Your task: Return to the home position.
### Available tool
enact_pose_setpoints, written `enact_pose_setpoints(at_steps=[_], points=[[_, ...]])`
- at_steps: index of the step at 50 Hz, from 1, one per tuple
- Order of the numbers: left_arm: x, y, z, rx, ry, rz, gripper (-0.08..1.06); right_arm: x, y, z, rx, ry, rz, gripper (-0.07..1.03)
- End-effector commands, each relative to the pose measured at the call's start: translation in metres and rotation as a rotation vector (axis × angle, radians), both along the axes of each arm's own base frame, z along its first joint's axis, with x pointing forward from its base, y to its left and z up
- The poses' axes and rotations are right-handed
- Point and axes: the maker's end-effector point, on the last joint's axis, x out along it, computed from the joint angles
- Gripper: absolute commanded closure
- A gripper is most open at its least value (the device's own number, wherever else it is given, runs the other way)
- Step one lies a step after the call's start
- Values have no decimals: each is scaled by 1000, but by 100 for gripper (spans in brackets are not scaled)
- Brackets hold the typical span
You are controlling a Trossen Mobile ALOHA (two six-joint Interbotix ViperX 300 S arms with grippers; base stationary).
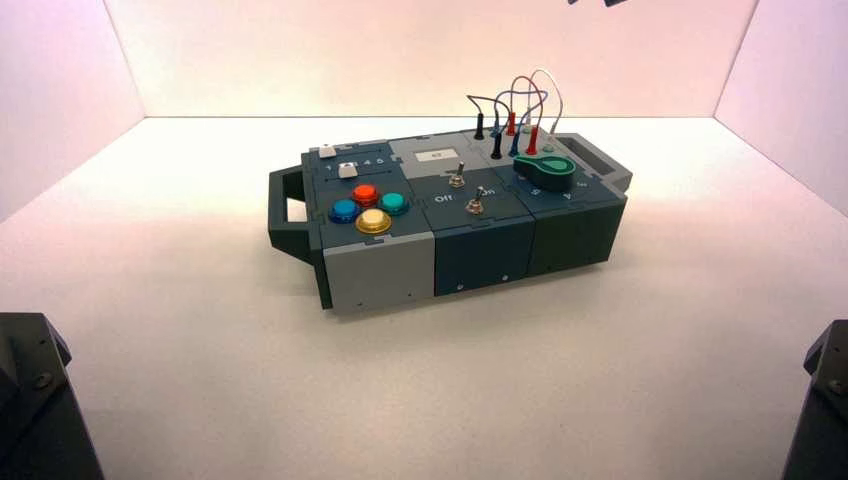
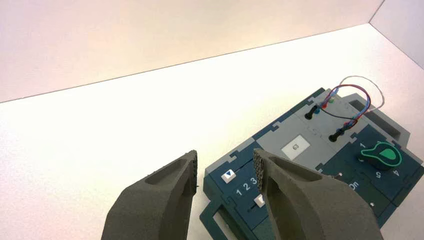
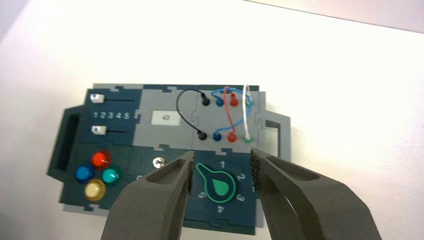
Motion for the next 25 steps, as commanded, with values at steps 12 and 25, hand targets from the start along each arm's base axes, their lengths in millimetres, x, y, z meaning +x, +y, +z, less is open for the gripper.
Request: enact_pose_setpoints(at_steps=[12, 25], points=[[-13, 3, 41, -33, -116, -12, 51, 0, -6, 37, -14, -97, 12, 54], [-40, 13, 65, -54, -194, -20, 70, -18, -16, 59, -35, -141, 22, 71]])
